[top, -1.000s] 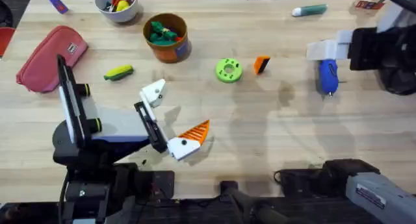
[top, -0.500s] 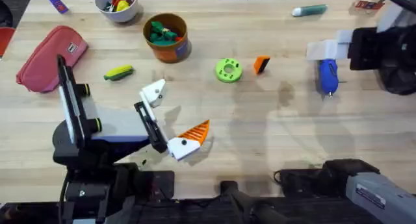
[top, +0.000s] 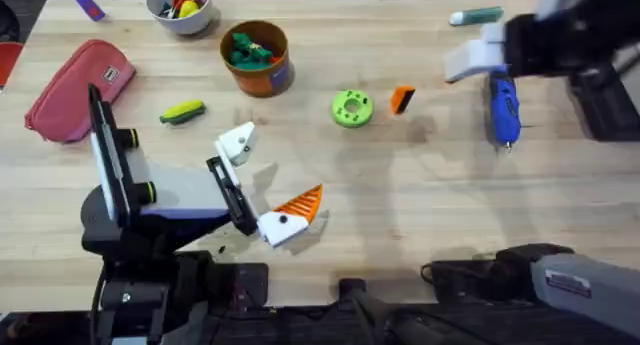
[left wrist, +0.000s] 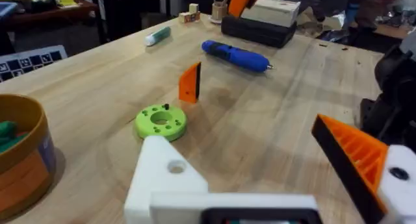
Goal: Pick up the gripper from the table and insert it into the empty holder that is missing its gripper. Then pick up a screw, insert it into the mounting hole, and use the screwdriver to tighten it. Finally, clean up the table by picking up the vegetable and placing it into the bucket.
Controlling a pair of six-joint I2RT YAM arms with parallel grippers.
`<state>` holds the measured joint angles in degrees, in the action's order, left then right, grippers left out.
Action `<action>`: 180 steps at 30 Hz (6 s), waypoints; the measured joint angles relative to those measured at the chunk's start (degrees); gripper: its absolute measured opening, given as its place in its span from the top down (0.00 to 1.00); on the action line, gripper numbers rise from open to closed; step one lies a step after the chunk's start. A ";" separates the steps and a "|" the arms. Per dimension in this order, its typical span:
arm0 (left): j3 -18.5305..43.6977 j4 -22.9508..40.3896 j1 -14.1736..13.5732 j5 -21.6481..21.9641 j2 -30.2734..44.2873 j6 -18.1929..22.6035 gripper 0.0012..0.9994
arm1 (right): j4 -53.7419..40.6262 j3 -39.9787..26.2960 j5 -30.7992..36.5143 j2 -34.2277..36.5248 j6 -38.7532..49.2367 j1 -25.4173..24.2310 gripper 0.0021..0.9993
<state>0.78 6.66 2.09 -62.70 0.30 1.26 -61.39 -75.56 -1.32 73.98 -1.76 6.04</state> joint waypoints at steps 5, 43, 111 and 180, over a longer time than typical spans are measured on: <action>0.00 0.00 0.00 0.00 -0.01 0.00 0.01 | 1.50 -1.79 -0.02 7.48 -1.54 3.53 0.01; 0.00 0.00 0.00 0.02 0.02 -0.01 0.01 | 5.40 -8.80 1.25 31.78 -2.61 9.06 0.43; 0.00 -0.02 -0.01 0.42 0.01 -0.02 0.01 | 43.99 20.23 -85.42 23.37 -8.98 9.99 0.99; 0.00 -0.22 0.00 1.46 0.01 0.02 0.01 | 53.46 8.16 -82.74 35.59 -25.13 24.21 0.99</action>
<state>0.78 6.44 2.09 -61.23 0.31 1.28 -7.93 -67.40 -84.07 109.57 -26.89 30.25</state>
